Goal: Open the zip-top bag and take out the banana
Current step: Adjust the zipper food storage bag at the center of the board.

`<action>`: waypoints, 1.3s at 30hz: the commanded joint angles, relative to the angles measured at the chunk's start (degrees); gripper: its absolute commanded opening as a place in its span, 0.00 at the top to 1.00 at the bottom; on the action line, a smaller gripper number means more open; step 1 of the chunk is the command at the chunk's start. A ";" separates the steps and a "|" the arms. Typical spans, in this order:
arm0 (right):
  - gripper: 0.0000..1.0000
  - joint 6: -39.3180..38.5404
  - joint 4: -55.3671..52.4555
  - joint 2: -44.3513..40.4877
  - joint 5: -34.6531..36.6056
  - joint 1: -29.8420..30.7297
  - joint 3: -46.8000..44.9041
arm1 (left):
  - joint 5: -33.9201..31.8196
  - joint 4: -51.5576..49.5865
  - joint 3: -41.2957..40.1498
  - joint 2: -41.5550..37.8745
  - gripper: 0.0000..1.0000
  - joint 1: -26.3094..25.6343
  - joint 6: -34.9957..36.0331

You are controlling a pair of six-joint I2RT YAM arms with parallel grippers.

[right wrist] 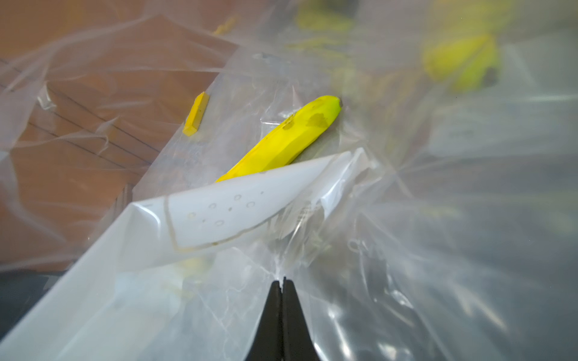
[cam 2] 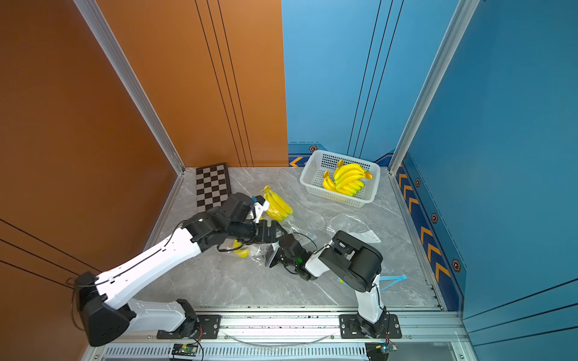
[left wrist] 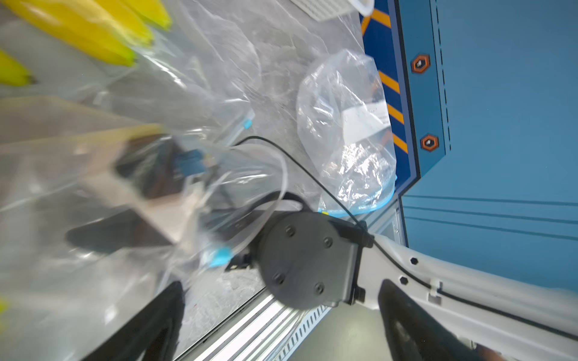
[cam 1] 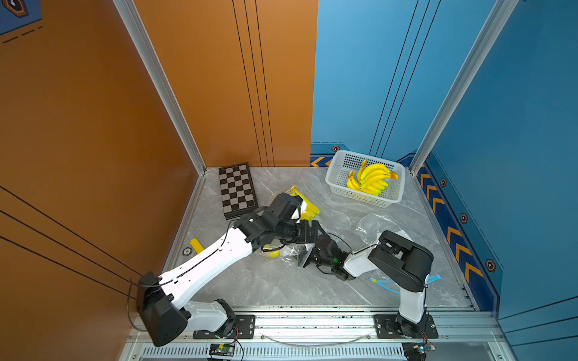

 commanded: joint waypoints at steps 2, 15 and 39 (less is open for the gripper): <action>1.00 1.35 1.04 2.08 -2.69 0.49 1.74 | 0.84 -9.86 -3.64 -6.90 0.02 13.70 2.48; 1.00 1.40 -1.20 3.08 -4.69 0.68 3.72 | -2.77 -16.91 -15.07 -6.57 0.02 29.82 8.17; 1.00 4.70 5.39 2.20 -7.81 -0.37 2.17 | 8.09 -11.75 -6.34 1.36 1.00 29.20 9.15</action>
